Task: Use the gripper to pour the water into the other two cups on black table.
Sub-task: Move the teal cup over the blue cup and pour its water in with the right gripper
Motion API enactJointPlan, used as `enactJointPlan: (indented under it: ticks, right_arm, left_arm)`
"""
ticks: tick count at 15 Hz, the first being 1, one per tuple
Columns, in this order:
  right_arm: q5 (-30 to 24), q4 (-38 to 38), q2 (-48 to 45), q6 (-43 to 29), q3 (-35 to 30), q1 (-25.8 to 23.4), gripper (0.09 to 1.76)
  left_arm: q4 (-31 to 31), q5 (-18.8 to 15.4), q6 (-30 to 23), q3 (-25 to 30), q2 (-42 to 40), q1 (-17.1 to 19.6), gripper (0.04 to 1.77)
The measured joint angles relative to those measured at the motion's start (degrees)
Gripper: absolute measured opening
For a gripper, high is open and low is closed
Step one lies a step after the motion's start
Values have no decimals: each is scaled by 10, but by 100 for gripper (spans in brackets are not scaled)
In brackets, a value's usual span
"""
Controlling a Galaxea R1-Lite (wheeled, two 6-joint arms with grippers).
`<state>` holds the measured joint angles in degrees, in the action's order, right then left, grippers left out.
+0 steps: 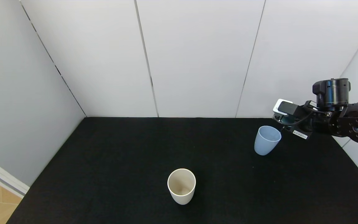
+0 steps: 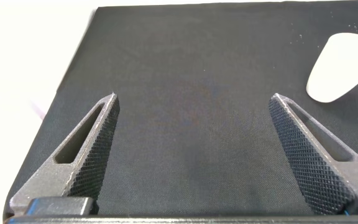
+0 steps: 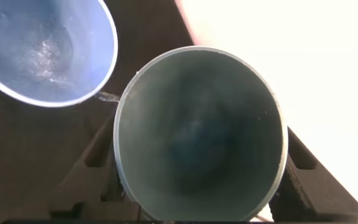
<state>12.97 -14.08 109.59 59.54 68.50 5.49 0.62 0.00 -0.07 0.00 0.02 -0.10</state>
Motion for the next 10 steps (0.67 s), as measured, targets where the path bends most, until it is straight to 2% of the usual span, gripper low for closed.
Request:
enactJointPlan:
  ticks: [10]
  right_arm:
    - [19,-1,2,46,7,10,123]
  left_arm:
    - [0,0,0,0,0,0,172]
